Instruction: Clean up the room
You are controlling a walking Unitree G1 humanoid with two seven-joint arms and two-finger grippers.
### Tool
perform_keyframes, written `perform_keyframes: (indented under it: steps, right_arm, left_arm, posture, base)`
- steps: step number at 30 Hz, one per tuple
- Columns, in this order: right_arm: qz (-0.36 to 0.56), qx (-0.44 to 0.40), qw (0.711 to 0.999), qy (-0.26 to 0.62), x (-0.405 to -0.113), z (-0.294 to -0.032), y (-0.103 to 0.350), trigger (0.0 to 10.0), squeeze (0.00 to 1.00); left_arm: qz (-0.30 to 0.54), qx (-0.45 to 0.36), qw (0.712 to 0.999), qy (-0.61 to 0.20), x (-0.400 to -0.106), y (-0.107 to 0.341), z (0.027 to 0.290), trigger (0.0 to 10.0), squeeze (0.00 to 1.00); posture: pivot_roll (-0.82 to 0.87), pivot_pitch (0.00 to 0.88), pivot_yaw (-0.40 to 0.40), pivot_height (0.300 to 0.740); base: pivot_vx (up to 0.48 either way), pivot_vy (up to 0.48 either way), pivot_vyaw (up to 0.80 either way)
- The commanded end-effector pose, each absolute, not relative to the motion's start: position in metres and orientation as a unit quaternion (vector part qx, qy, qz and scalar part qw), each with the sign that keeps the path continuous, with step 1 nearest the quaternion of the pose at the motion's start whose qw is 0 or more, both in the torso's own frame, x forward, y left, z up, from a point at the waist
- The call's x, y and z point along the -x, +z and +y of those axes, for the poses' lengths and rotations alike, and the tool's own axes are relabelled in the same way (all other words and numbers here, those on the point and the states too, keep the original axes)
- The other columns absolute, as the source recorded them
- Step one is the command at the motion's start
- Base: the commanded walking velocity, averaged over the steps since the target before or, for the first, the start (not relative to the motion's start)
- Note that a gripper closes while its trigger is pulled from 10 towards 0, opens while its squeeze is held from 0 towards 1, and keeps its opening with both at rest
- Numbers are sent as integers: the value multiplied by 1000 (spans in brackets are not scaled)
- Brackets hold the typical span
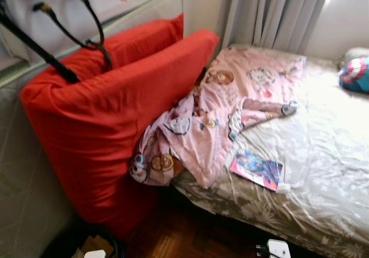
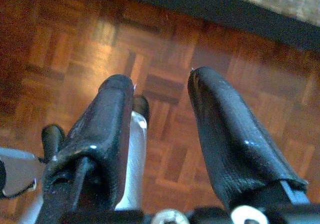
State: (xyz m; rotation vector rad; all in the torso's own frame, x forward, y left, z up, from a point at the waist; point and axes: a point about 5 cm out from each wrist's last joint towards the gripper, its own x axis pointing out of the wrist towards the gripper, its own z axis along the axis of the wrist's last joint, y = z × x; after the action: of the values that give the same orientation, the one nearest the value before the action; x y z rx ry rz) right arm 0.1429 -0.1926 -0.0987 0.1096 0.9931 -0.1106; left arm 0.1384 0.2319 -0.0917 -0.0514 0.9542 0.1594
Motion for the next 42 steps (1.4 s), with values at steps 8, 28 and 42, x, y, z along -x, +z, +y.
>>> perform_keyframes:
  steps: [8,28,42]
  right_arm:
    - [494,-62,864,-77,-158,-239,-86,10000,0]
    - [491,-58,866,-73,-162,-238,-84,10000,0]
    - [491,-58,866,-73,-162,-238,-84,10000,0]
  left_arm:
    - [443,24,894,64,-194,-74,215,10000,0]
    - [438,24,896,68,-198,-72,217,10000,0]
    - [438,24,896,68,-198,-72,217,10000,0]
  posture:
    - [151,0,-72,740]
    - [160,0,-65,740]
    - [160,0,-65,740]
  base:
    - [0,0,0]
    - [0,0,0]
    - [0,0,0]
